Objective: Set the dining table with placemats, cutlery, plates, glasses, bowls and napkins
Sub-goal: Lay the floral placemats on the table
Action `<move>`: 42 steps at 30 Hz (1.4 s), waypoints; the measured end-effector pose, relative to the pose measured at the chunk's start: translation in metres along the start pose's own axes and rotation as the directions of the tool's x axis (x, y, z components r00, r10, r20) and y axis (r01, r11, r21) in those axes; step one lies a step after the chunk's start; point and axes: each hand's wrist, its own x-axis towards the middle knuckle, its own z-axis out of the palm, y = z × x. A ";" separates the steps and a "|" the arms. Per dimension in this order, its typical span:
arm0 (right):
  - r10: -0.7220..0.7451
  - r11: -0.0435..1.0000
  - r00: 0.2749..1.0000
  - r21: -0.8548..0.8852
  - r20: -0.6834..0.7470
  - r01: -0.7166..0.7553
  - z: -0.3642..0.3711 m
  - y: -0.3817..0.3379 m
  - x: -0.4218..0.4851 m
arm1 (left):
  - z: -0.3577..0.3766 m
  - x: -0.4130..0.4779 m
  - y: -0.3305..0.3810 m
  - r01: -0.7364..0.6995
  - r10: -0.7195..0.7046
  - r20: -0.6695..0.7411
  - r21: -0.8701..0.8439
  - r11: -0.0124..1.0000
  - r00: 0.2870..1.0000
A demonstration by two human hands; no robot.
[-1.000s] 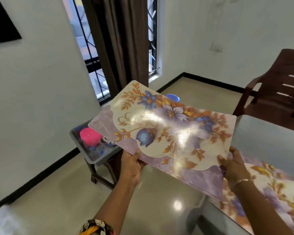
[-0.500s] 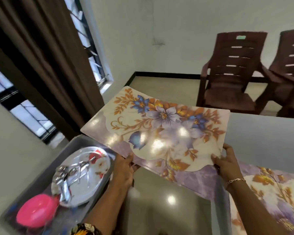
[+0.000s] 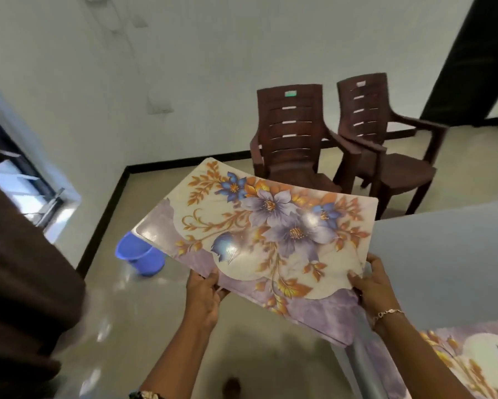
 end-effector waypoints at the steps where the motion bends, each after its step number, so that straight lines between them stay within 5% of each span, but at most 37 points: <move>1: 0.003 1.000 1.000 0.011 -0.017 -0.003 0.006 -0.002 0.013 | 0.006 0.021 0.003 0.015 -0.015 0.017 0.001 1.000 1.000; 15: 0.041 0.997 0.946 0.082 -0.323 -0.015 0.098 -0.045 0.185 | 0.129 0.285 0.065 0.111 -0.160 0.289 0.178 0.978 0.944; 25: 0.094 0.971 0.750 0.227 -0.655 0.077 0.056 -0.044 0.254 | 0.285 0.377 0.006 0.147 -0.327 0.538 0.350 0.925 0.776; 34: 0.239 0.923 0.464 0.347 -0.853 0.164 0.024 -0.051 0.273 | 0.437 0.407 -0.053 0.124 -0.534 0.704 0.546 0.828 0.467; 42: 0.312 0.922 0.100 0.326 -0.945 0.207 0.010 -0.046 0.254 | 0.516 0.369 -0.114 0.039 -0.714 0.667 0.724 0.689 0.213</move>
